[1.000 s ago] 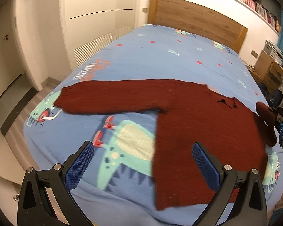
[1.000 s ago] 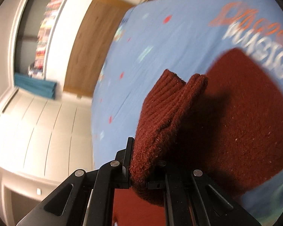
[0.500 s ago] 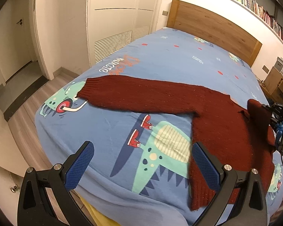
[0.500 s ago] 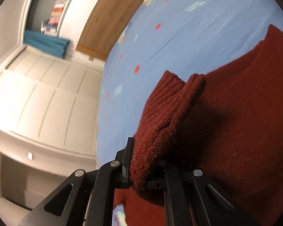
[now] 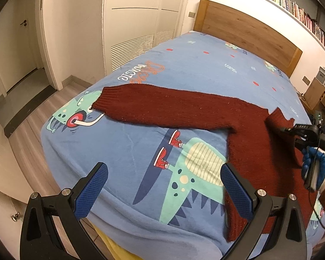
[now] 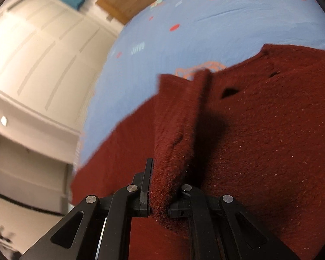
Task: Fold small clothes
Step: 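Open the right gripper to lay the sleeve on the sweater body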
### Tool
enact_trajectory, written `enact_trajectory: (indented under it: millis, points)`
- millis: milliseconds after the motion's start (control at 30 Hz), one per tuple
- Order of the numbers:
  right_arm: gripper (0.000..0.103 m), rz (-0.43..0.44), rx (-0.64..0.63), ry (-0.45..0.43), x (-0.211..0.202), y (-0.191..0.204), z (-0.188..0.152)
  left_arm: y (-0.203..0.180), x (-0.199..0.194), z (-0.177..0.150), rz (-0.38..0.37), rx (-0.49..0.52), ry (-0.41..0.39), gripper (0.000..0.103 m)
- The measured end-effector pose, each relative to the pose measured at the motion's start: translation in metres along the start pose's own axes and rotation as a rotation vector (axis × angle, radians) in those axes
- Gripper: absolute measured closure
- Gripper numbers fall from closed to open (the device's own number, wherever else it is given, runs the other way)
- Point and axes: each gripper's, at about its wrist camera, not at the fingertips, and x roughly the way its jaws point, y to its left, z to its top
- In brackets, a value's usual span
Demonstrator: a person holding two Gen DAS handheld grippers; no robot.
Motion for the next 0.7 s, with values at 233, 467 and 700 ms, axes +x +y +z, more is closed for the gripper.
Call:
enact_trajectory:
  millis: [233, 467, 700]
  points:
    - [0.089, -0.158, -0.158, 0.082, 0.037, 0.022, -0.034, -0.002, 0.0, -0.002, 0.013, 0.0, -0.002, 0.001]
    - [0.073, -0.206, -0.239, 0.082, 0.059, 0.055, -0.03, -0.006, -0.006, 0.002, 0.032, -0.003, -0.04, 0.001]
    - [0.061, -0.172, -0.356, 0.111, 0.052, 0.084, -0.051, -0.013, -0.008, 0.004, 0.008, 0.008, -0.013, 0.001]
